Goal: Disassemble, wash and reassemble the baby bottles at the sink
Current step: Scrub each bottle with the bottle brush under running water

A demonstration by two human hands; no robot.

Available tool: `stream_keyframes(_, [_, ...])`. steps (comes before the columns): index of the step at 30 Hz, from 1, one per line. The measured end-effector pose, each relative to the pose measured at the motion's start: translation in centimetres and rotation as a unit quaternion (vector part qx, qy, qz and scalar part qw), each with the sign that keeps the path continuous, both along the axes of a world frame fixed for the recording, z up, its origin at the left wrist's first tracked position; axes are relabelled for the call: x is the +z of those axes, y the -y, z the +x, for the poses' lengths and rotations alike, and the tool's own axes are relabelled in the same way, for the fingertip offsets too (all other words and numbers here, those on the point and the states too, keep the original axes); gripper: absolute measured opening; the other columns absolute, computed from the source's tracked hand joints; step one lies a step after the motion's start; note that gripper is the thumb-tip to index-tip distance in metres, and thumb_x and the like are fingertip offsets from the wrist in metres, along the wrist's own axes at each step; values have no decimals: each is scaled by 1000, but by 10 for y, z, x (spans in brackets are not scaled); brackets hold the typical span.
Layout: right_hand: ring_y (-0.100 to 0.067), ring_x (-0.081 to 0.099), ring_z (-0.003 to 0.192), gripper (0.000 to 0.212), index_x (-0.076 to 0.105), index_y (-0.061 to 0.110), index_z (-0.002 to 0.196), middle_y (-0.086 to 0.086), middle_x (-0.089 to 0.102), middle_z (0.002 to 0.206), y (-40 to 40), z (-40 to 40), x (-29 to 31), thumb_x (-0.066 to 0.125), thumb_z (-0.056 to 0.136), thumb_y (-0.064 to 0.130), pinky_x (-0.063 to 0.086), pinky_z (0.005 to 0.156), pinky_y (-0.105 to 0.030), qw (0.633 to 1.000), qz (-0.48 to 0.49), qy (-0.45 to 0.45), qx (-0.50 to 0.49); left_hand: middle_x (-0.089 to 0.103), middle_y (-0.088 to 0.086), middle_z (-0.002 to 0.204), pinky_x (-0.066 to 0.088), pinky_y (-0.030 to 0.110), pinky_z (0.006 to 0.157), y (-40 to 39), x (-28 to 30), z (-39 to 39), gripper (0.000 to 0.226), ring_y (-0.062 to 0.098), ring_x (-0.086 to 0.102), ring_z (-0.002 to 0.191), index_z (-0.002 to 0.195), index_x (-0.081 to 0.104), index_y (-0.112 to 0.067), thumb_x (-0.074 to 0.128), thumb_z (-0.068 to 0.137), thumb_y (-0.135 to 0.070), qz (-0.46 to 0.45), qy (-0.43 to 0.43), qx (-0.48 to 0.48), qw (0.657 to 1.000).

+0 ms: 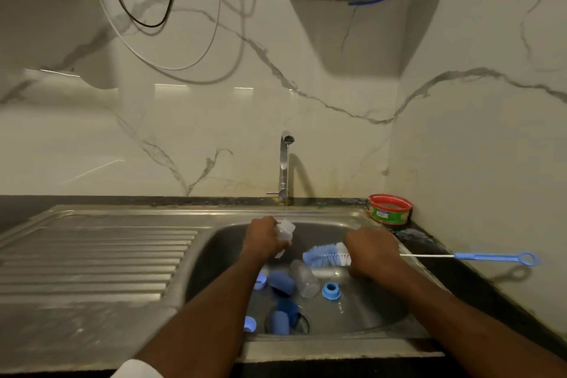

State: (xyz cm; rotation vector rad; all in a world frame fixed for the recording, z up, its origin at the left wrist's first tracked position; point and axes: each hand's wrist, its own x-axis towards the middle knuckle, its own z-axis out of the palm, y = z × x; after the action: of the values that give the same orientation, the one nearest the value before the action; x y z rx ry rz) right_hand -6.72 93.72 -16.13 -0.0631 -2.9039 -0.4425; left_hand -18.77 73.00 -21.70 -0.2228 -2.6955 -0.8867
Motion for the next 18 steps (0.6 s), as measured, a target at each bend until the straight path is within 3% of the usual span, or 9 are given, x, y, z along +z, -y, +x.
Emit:
stream_keyframes(3, [-19, 65, 107, 48, 60, 26, 125, -1, 66, 121, 4, 3, -7, 75, 81, 37, 52, 84, -34, 1000, -12, 16, 6, 65, 7, 122, 53, 31, 93, 4, 2, 0, 58, 20, 63, 110, 128, 60, -14, 85, 80, -35, 23, 18, 10, 1000])
stream_keyframes(7, [-21, 68, 103, 40, 65, 24, 118, -2, 68, 116, 13, 9, -11, 73, 80, 35, 49, 74, -32, 999, -2, 8, 31, 68, 6, 116, 54, 35, 95, 5, 6, 4, 54, 21, 64, 106, 120, 64, -15, 87, 76, -37, 36, 30, 11, 999])
stream_keyframes(11, [-22, 69, 100, 40, 65, 25, 115, -3, 68, 114, 11, 10, -12, 73, 78, 36, 52, 77, -33, 999, -10, -11, 31, 68, 5, 117, 53, 35, 96, 2, 5, 5, 54, 21, 64, 108, 121, 64, -16, 87, 76, -36, 28, 24, 4, 999])
stream_keyframes(18, [-22, 68, 98, 34, 66, 24, 111, -2, 70, 110, 2, 5, -13, 70, 81, 38, 51, 76, -32, 999, -19, -12, 39, 69, 2, 103, 57, 40, 86, -7, 8, 0, 46, 20, 65, 95, 106, 66, -21, 87, 73, -46, 5, 23, 22, 999])
